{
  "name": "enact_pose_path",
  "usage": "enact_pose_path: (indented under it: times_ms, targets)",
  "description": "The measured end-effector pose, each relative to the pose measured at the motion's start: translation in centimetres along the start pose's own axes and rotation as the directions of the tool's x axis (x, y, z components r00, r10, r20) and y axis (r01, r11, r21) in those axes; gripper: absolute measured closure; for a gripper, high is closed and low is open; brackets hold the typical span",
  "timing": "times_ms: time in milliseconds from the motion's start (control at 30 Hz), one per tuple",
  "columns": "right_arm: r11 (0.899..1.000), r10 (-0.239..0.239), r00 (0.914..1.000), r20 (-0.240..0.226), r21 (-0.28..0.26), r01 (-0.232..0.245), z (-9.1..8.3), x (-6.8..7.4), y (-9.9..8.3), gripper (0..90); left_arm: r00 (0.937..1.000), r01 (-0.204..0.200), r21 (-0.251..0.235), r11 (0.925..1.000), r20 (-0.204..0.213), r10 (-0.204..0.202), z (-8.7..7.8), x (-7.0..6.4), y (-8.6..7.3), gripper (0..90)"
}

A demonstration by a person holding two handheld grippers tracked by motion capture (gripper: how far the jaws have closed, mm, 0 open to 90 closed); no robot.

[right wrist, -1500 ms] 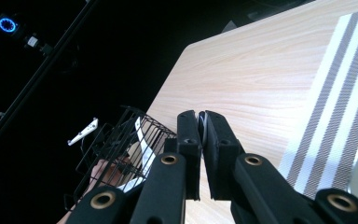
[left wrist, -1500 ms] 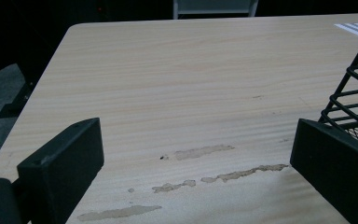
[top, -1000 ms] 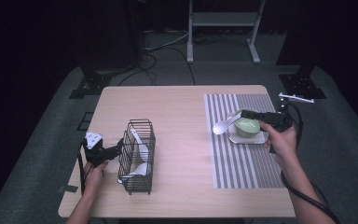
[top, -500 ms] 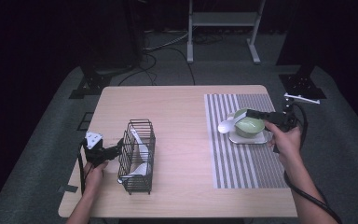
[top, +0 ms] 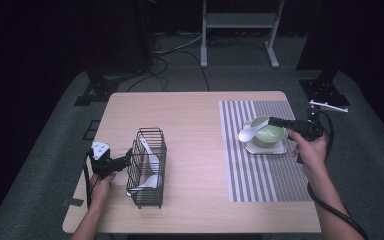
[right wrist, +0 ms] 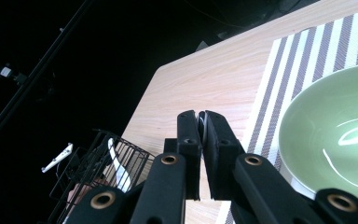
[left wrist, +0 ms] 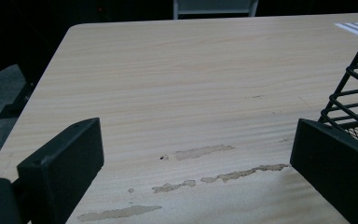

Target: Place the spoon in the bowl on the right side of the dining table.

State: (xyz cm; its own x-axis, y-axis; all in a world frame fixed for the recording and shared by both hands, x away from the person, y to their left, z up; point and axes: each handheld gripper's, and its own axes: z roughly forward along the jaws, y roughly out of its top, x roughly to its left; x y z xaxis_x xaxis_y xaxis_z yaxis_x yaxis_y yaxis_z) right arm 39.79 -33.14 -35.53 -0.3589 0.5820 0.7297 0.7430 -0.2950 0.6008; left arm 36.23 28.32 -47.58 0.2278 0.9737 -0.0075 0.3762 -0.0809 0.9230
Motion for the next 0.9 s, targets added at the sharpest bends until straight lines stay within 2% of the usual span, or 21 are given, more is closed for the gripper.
enact_pose_path:
  times_ms: [900]
  targets:
    - [0.998,0.034,0.9987,0.036,-0.048,-0.033,-1.4,-1.8,0.1,85.4,1.0000,0.001,-0.001,1.0000,-0.001,-0.001,0.0,0.0,0.0,1.6]
